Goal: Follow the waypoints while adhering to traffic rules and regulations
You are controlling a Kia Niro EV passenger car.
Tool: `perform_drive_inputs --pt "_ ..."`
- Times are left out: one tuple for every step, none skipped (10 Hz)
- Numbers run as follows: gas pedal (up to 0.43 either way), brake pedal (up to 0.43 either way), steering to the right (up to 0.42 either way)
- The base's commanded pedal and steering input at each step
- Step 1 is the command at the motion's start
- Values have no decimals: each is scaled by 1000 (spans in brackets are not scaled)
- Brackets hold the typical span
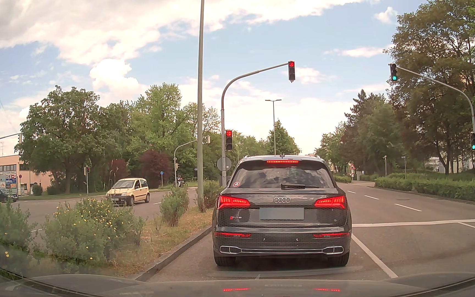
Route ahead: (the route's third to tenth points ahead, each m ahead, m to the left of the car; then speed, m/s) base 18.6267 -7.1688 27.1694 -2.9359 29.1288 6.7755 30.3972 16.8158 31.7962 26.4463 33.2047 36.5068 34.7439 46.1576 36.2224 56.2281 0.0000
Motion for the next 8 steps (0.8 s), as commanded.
perform_drive_inputs --pt "0 500 33" --pt "0 494 33" --pt "0 500 33" --pt "0 500 33" --pt "0 494 33" --pt "0 494 33" --pt "0 500 33" --pt "0 494 33"
